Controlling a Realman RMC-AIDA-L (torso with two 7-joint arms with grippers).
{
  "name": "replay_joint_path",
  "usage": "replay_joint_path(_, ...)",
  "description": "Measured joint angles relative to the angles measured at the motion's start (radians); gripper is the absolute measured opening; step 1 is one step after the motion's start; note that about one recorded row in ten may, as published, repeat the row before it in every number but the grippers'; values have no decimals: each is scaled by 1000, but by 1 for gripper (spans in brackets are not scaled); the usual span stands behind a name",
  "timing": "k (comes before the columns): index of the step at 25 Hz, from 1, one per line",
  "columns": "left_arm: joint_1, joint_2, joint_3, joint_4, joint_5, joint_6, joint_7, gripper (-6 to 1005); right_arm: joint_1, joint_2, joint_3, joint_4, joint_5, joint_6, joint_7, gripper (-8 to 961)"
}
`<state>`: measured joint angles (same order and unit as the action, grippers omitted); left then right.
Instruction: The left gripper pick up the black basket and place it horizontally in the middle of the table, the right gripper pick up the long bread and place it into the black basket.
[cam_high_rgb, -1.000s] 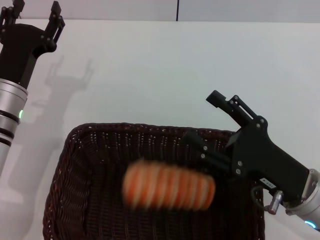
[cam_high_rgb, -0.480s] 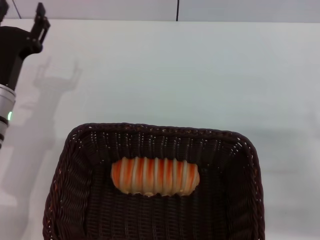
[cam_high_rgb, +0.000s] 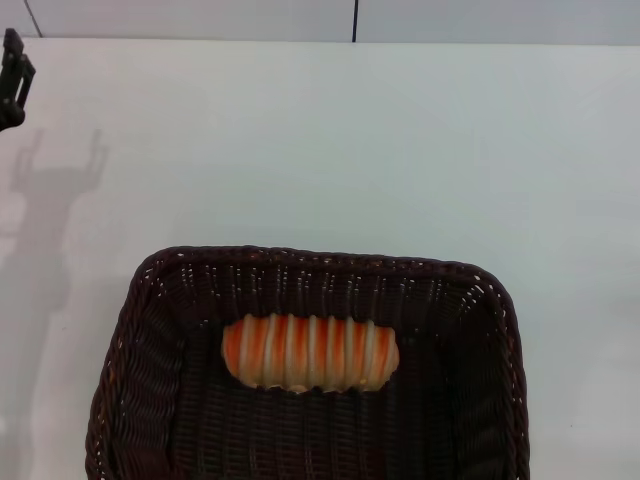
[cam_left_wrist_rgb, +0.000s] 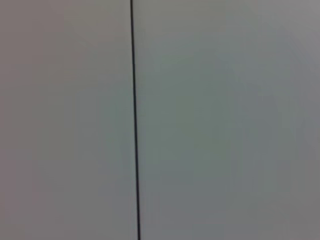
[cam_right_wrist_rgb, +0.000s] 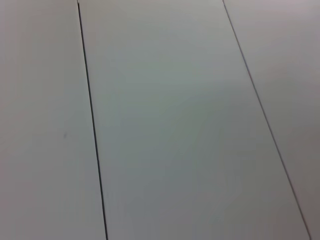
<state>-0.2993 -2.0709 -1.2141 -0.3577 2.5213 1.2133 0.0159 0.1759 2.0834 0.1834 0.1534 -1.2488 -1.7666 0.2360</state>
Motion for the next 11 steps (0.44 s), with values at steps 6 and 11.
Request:
replay_joint_path(6, 11, 0, -3, 7, 1, 0, 0, 764, 4, 0, 0, 0, 3, 2, -2, 849)
replay_joint_path(11, 13, 0, -1, 9, 1, 0, -1, 765, 2, 0, 0, -2, 5, 0, -2, 849)
